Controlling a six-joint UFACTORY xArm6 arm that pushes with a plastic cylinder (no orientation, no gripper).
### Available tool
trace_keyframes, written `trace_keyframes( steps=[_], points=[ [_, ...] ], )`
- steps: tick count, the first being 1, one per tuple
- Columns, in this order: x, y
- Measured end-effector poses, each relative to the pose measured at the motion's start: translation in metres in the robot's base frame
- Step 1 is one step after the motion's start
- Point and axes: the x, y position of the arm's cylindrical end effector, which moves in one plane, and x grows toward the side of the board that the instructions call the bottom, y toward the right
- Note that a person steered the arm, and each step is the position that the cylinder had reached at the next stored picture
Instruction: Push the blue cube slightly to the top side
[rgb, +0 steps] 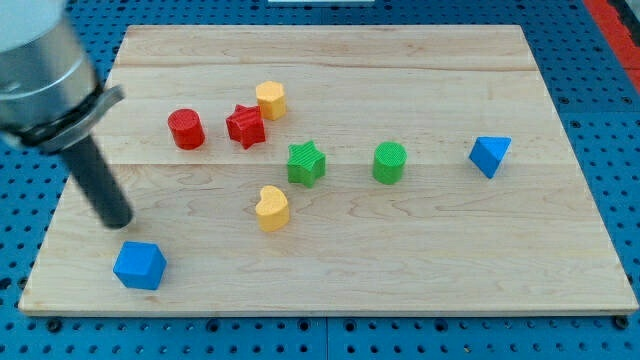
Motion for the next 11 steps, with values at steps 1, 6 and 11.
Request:
trace_keyframes(
  steps=[1, 6, 11],
  points=[
    [0.025, -0.05],
    [0.065, 0.063],
    [0.007, 0.026]
  ],
)
